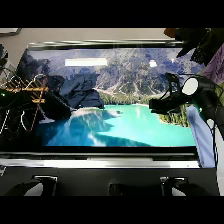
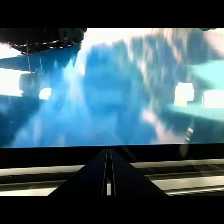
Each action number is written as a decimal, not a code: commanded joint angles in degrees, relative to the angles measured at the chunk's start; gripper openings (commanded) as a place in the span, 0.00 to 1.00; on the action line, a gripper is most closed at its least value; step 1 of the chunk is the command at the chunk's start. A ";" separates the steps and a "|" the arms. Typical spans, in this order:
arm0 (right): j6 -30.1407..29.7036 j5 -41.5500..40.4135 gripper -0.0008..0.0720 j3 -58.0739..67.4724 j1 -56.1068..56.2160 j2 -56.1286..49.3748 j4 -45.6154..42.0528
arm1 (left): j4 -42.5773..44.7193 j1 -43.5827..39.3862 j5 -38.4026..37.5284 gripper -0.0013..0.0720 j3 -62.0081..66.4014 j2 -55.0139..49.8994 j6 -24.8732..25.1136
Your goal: Fold the clothes and pants, and hang the long-sleeved shirts on hangers.
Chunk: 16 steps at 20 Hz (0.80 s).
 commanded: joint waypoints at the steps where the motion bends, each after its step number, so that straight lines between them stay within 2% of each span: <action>1: 0.00 -0.72 0.27 0.04 0.04 0.02 0.02 | 0.00 -0.04 0.33 0.04 -0.02 -0.07 0.04; 2: 0.00 -0.70 0.27 0.04 0.04 0.02 0.00 | 0.02 -0.04 0.37 0.04 -0.02 -0.22 0.02; 3: 0.00 -0.72 0.27 0.04 0.04 0.02 0.02 | 0.02 -0.04 0.61 0.16 -0.04 -0.37 0.02; 5: 0.00 -0.70 0.27 0.04 0.04 0.02 0.02 | 0.00 -0.07 3.50 0.99 -0.02 -1.16 0.00; 8: 0.00 -0.70 0.27 0.04 0.04 0.02 0.02 | -0.02 -0.50 13.20 1.00 0.00 -4.13 1.16; 12: 0.00 -0.72 0.27 0.04 0.04 0.02 0.02 | 0.20 -3.93 28.26 1.00 0.00 -13.51 8.11; 16: 0.00 -0.72 0.27 0.04 0.04 0.02 0.00 | 0.44 -5.22 38.71 1.00 0.02 -25.79 8.22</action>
